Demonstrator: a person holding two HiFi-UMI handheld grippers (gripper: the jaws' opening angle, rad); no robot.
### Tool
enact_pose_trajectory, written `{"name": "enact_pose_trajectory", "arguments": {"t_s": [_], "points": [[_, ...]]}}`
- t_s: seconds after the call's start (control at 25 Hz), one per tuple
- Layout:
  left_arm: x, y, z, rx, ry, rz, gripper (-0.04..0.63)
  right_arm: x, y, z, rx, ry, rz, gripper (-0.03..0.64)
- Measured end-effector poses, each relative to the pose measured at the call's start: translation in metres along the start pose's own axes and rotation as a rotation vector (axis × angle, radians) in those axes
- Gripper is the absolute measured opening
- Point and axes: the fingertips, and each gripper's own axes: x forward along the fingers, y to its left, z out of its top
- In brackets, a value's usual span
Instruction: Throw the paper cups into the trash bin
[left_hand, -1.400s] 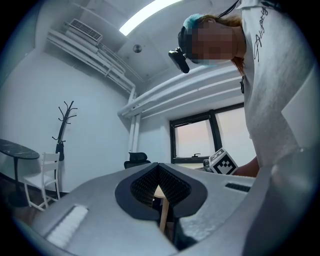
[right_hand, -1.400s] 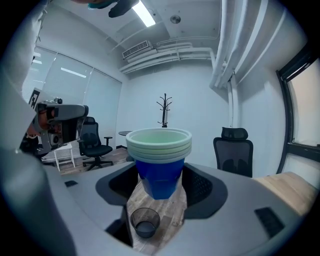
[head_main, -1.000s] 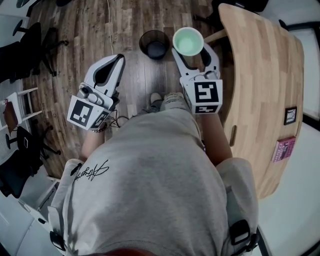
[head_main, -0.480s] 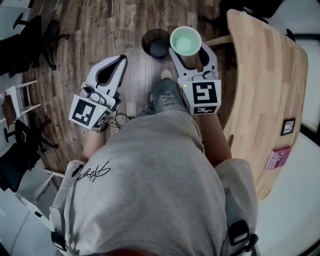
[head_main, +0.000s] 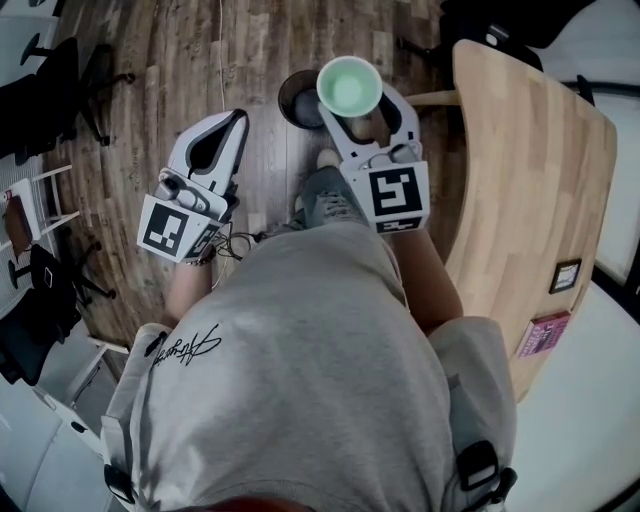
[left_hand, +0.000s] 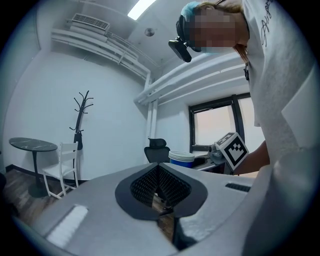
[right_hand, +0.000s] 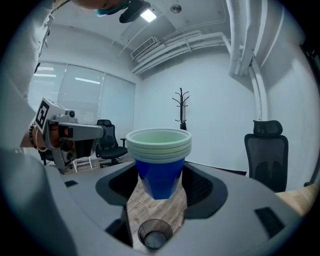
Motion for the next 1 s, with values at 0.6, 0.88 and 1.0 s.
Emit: {"name": "enact_pose_trajectory", "arguments": {"t_s": [0.6,0.88,1.0], "points": [[0.063,0.047,-0.027,-0.057,-0.005,0.071,0.003,0.063,-0.025,-0.050,0.003,0.086,0.121,0.270],[0.077,0.067,-0.050,-0.049,0.023,0.107,0.003,0.089,-0.020,-0.076,0.003,0.156,0.182,0.270],[0.080,0.073,-0.058,-0.059,0.023,0.107,0.003,0.099,-0.017,-0.087,0.007,0.143,0.184,0.271]]}}
